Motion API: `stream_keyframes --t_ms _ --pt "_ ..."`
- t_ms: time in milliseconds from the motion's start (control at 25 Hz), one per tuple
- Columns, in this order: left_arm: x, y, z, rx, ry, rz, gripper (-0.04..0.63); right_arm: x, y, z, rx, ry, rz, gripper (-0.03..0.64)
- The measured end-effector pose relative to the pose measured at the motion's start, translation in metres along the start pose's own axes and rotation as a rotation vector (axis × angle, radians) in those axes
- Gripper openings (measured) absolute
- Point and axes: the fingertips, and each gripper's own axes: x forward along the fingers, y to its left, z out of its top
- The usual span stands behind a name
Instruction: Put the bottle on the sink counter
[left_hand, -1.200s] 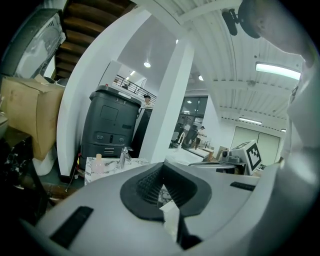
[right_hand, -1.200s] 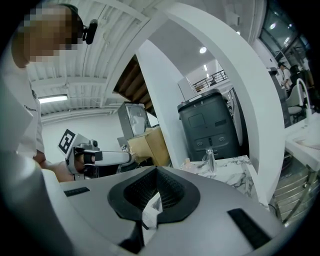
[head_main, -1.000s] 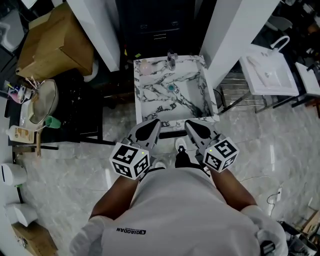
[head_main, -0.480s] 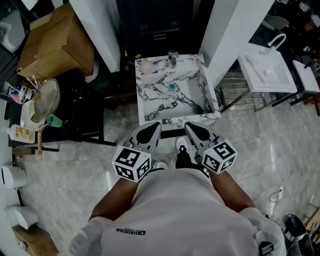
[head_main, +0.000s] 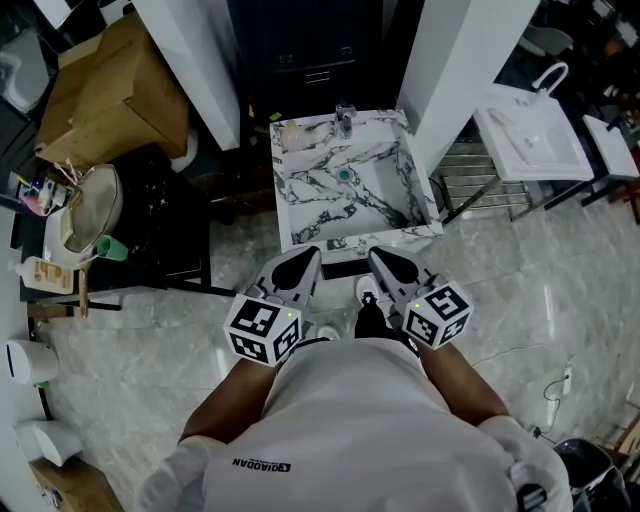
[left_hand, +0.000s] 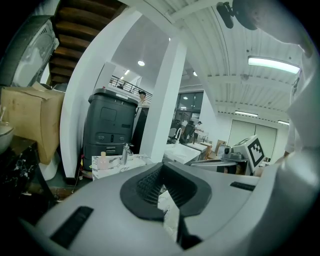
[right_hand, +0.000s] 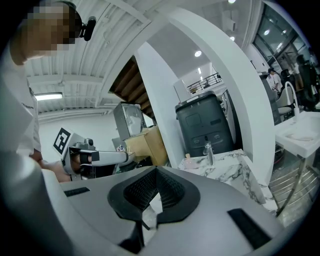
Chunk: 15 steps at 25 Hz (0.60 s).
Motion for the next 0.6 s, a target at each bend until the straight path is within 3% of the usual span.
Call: stream_keyframes --t_ms 600 --pt "-0.0043 -0.0007 0.0005 0.016 0.001 0.009 0.014 -0.0002 0.0013 0.0017 -0.007 0.003 0.005 0.04"
